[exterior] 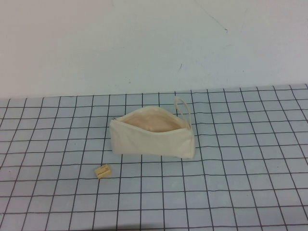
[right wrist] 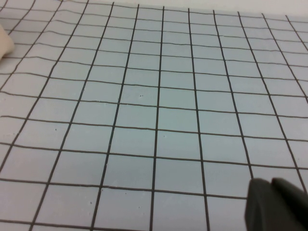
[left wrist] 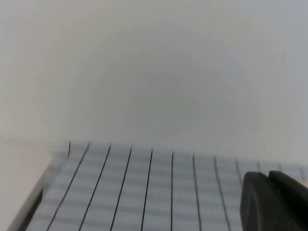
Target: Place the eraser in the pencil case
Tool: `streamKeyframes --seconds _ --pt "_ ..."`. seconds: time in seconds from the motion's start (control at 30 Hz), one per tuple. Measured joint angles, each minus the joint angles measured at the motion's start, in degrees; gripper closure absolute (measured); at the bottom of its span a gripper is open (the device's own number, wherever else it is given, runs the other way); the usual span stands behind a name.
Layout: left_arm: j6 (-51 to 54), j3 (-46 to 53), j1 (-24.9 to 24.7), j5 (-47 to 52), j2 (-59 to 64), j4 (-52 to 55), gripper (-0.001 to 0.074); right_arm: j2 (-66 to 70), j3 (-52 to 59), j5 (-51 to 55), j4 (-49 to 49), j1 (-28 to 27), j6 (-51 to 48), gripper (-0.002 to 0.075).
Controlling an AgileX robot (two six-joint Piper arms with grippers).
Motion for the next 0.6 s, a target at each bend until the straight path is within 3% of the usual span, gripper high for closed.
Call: streamKeyframes --seconds 0.17,0.33,0.6 --pt "6.67 -6.17 0.0 15.7 13.45 -4.77 0.0736 0.0 0.0 0.0 0.0 0.0 0.0 0.0726" --pt "13.45 -6.95 0.0 17.8 27.46 -14.22 0.0736 0.0 0.0 0.0 0.0 0.0 0.0 0.0726" --pt "52.32 -11.8 0.0 17.01 51.36 -44.5 0.0736 0.0 0.0 0.0 0.0 0.0 0.0 0.0726"
